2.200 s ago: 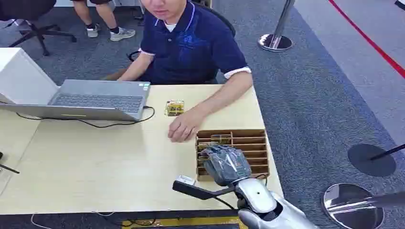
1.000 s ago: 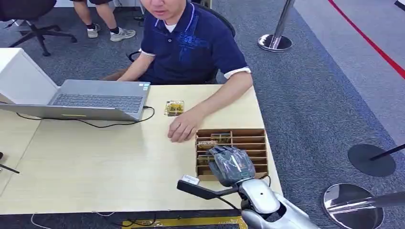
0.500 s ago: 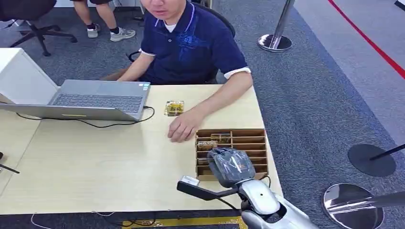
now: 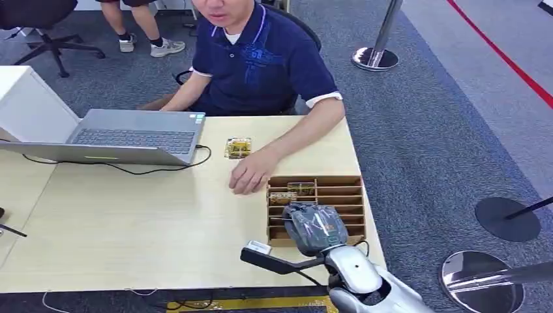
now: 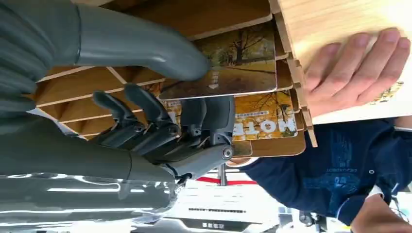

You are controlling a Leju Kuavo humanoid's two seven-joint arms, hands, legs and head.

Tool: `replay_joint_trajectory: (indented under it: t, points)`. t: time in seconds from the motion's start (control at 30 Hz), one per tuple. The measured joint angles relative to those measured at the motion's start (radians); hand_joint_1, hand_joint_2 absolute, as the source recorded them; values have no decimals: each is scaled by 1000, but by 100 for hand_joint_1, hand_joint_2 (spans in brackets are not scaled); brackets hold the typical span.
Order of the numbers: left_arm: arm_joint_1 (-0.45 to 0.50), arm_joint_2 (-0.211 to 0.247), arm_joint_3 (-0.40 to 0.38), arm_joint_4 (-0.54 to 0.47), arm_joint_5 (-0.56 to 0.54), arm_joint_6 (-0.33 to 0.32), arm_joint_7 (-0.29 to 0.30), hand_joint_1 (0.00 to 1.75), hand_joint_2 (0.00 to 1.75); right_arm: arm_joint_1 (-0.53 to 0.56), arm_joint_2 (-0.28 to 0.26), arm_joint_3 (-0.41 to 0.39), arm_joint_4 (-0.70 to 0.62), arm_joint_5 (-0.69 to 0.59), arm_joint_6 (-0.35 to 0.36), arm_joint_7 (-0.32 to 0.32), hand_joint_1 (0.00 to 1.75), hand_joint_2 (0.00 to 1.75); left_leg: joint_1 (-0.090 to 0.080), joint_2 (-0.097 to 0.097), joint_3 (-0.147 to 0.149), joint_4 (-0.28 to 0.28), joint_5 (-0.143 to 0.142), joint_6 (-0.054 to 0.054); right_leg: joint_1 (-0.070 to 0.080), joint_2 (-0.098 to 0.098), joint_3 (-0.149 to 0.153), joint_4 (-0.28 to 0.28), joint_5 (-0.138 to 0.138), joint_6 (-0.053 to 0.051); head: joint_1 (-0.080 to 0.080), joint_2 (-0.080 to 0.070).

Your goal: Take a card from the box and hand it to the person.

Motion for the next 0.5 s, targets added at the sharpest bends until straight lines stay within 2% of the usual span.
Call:
replay_joint_trajectory:
  t: [0.1, 0.23, 0.5]
  points:
    - [0, 0, 0, 0, 0, -4, -3, 0, 0, 0, 0, 0, 0, 0, 1, 0, 161, 175, 0, 0, 0, 0, 0, 0, 0, 0, 0, 0, 0, 0, 0, 0]
    - [0, 0, 0, 0, -1, -27, -41, 0, 0, 2, 3, -1, 0, 0, 1, 0, 164, 175, 0, 0, 0, 0, 0, 0, 0, 0, 0, 0, 0, 0, 0, 0]
    - [0, 2, 0, 0, -2, -37, -55, 0, 0, 2, 10, -2, 0, 0, 7, -10, 164, 175, 0, 0, 0, 0, 0, 0, 0, 0, 0, 0, 0, 0, 0, 0]
